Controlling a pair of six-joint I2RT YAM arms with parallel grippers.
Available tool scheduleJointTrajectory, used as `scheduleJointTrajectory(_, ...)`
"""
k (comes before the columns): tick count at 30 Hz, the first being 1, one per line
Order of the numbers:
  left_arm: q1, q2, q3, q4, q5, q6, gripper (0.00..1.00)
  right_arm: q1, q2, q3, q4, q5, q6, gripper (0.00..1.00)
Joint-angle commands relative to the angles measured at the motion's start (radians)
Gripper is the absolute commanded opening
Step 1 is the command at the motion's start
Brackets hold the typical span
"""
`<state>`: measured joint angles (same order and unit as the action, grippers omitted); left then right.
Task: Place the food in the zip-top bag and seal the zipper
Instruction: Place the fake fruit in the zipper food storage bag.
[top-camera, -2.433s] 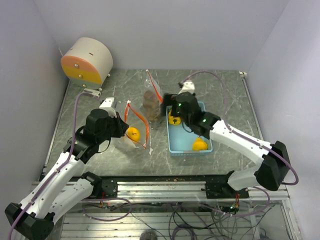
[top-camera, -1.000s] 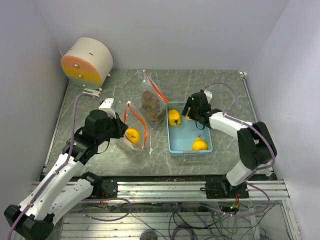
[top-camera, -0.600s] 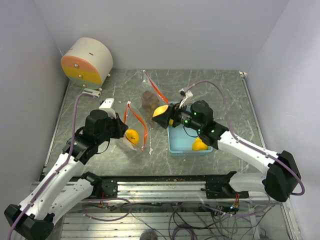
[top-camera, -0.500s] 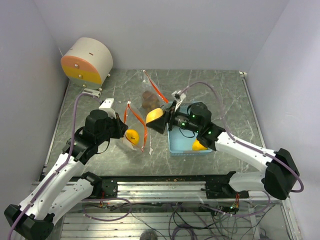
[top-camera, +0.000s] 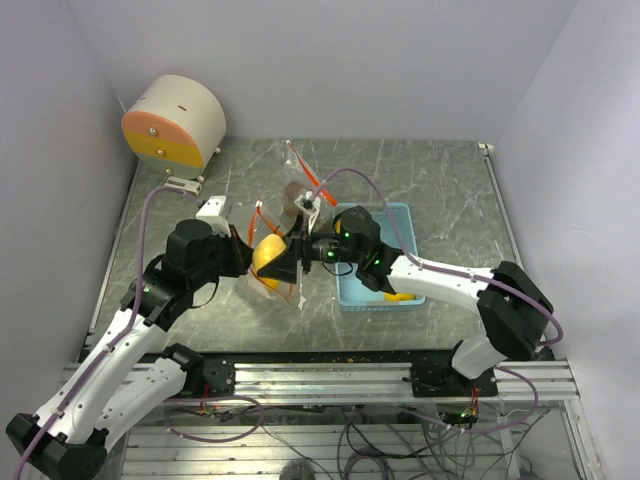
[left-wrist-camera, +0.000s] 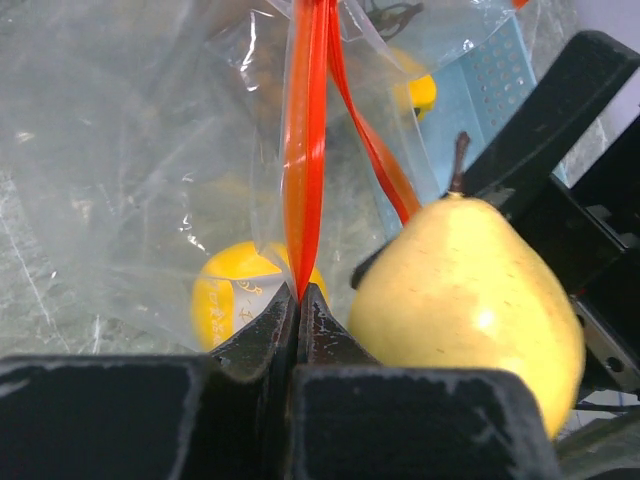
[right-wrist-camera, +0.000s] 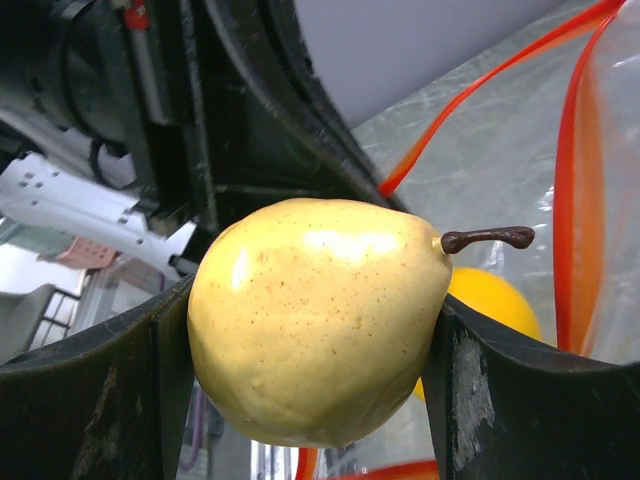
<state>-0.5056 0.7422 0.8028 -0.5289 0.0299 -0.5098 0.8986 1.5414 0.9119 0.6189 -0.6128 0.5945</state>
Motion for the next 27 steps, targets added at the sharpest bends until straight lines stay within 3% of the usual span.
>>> scheduleJointTrajectory(1, -0.001, -0.016, 0.027, 0.015, 0.062, -0.020, 0.07, 0.022, 0.023, 0.080, -0.113, 0.158, -0.087, 0.57)
scheduleJointTrajectory(7, 0.001, -0.043, 0.041, -0.028, 0.060, -0.021, 0.07, 0.025, 0.004, 0.076, -0.261, 0.444, -0.130, 0.58)
scheduleJointTrajectory(14, 0.000, -0.080, 0.061, -0.058, 0.046, -0.024, 0.07, 0.035, 0.039, 0.142, -0.398, 0.584, -0.172, 0.58)
scheduleJointTrajectory(27, 0.000, 0.009, 0.044, 0.064, 0.108, -0.028, 0.07, 0.231, 0.111, 0.324, -0.619, 0.860, -0.351, 0.64)
